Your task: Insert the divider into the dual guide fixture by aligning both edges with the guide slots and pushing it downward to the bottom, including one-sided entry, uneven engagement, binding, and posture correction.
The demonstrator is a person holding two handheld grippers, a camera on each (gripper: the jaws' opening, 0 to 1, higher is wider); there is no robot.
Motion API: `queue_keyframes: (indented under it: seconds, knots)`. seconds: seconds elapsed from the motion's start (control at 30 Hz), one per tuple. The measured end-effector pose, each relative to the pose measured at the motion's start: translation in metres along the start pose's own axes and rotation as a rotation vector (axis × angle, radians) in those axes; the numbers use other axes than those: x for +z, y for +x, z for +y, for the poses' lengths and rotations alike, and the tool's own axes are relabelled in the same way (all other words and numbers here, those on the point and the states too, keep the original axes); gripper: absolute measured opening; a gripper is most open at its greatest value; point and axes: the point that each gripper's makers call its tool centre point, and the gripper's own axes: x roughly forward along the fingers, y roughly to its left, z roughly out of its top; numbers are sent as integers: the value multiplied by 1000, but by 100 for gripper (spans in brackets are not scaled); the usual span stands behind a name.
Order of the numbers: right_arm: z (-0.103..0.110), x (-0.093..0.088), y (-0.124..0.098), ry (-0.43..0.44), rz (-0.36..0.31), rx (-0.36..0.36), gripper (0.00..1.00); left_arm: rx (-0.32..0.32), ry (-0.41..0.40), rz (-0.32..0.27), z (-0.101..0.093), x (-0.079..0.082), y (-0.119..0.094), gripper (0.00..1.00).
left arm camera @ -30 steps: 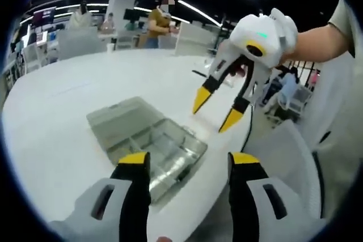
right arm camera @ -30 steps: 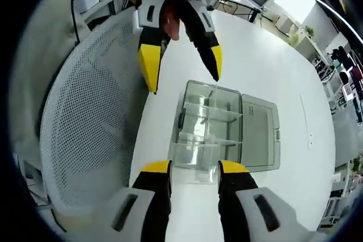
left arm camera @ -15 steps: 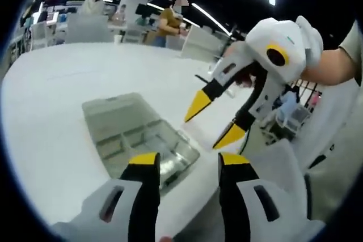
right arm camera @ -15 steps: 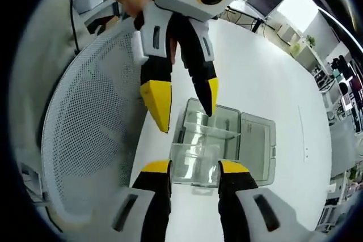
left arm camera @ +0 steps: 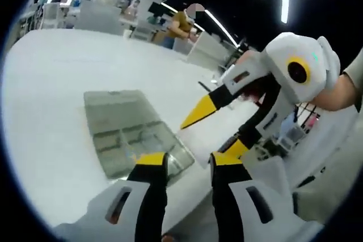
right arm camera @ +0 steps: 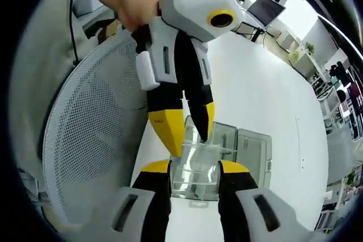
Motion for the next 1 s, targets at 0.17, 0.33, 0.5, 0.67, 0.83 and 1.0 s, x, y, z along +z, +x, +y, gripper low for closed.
queue_keyframes:
  seconds: [0.17, 0.33, 0.5, 0.67, 0.83, 1.0]
  knots:
    - [-1, 7, 0, -5, -12, -8, 27, 2, -64, -24, 2, 3, -3, 21]
    - [0, 11, 0, -14, -16, -18, 27, 2, -112, -27, 4, 1, -4, 17]
    - [0, 11, -1, -18, -15, -26, 27, -16, -169, -30, 1, 1, -4, 14]
    - [1, 11, 0, -25, -14, -33, 27, -37, -198, -32, -4, 1, -3, 7]
    - [1, 11, -1, -35, -12, -39, 27, -46, -224, -32, -6, 1, -3, 4]
    - [-1, 11, -1, -43, -12, -47, 27, -53, -253, -28, -7, 0, -2, 3]
